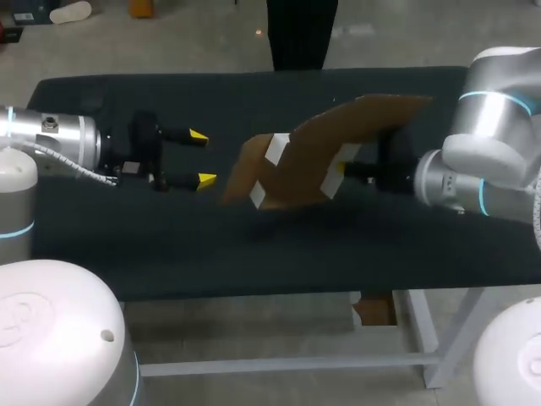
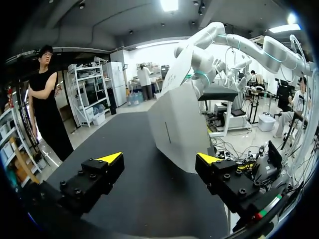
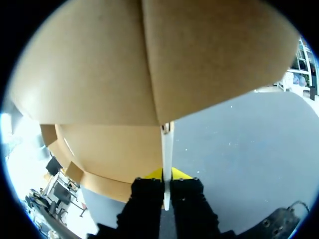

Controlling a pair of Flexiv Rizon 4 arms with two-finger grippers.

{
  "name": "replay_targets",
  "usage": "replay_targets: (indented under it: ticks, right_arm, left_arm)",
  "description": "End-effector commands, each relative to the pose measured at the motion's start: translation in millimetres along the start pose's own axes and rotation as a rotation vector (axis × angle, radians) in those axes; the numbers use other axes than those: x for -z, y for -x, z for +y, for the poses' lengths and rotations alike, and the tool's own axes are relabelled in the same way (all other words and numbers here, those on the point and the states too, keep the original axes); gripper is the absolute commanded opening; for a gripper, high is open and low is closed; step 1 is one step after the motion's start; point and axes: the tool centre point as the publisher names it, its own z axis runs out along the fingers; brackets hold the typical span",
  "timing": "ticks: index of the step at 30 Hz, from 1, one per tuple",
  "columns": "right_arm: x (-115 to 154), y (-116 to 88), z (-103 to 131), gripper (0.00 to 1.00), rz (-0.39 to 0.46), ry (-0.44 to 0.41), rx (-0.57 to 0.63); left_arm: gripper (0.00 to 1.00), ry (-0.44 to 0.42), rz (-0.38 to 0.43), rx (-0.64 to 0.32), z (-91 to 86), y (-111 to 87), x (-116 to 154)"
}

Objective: Assemble the packaging by folding the flat box into shape, placing the metal phone stand inside, and closing the box properly

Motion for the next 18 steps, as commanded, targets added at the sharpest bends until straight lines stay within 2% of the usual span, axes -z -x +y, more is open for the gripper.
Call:
replay_targets:
  ticks: [1, 2, 7, 18]
  right_arm:
    - [6, 4, 8, 0.0, 0.131, -0.085, -0.019]
    - [7, 5, 9, 0.0, 0.109, -0.105, -0.01]
    - [12, 4, 17, 0.0, 0.106, -0.222, -0.02]
    - [23, -1, 23, 0.0, 0.053, -0.406, -0.033]
  left_arm:
    - [1.0, 0.036, 0.023, 0.0, -1.3, 7.8, 3]
    - [1.0, 0.041, 0.024, 0.002, -1.2, 8.9, 3]
    - [1.0, 0.067, 0.04, -0.005, -0.8, 12.3, 7]
    - [1.0, 0.128, 0.076, -0.078, 1.4, 16.1, 13]
